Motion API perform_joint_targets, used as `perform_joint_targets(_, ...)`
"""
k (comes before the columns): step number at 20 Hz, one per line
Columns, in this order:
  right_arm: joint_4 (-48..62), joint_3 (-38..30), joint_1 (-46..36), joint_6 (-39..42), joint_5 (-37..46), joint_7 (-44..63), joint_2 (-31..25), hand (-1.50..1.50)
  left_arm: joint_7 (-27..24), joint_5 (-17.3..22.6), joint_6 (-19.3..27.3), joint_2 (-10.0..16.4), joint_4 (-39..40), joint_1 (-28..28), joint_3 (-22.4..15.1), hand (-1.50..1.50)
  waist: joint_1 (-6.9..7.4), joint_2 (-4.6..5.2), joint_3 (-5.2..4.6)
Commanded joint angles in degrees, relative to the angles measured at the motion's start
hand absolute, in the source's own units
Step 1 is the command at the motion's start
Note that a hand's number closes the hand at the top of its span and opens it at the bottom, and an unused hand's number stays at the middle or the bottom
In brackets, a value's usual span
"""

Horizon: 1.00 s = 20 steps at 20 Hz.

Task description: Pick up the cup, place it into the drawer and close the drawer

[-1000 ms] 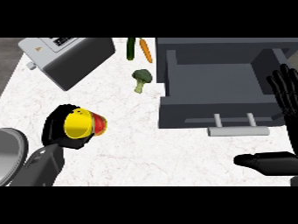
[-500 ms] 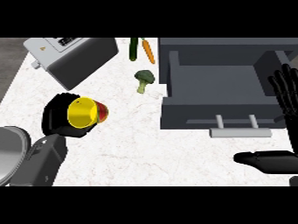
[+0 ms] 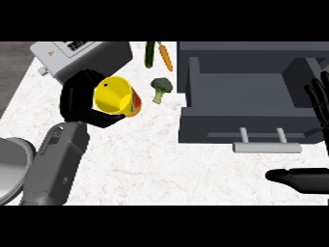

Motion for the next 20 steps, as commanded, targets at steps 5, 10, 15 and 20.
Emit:
perform_joint_targets(5,-2.83,-0.6,0.73,-0.01,-1.4,2.45,0.19,-1.5,15.73,1.24,12.28,-4.96,-14.88,-5.56,-10.02,1.5,-0.65,0.03,-0.04)
perform_joint_targets(10,2.01,-0.5,-2.3,0.07,-0.53,0.61,0.12,-1.5,23.84,0.2,19.38,-5.04,-14.0,-15.57,-13.64,1.5,-0.89,0.31,-0.03)
perform_joint_targets(15,2.79,-0.95,-0.21,2.08,-1.03,-3.6,-0.04,-1.5,27.11,4.12,27.68,-5.07,-9.51,-21.92,-20.15,1.5,-1.62,0.47,-0.02)
perform_joint_targets(20,5.07,-1.75,-1.95,1.99,-0.47,-3.53,-0.83,-1.5,28.15,7.51,28.13,-5.07,0.1,-29.04,-19.4,1.5,-1.93,0.69,-0.03)
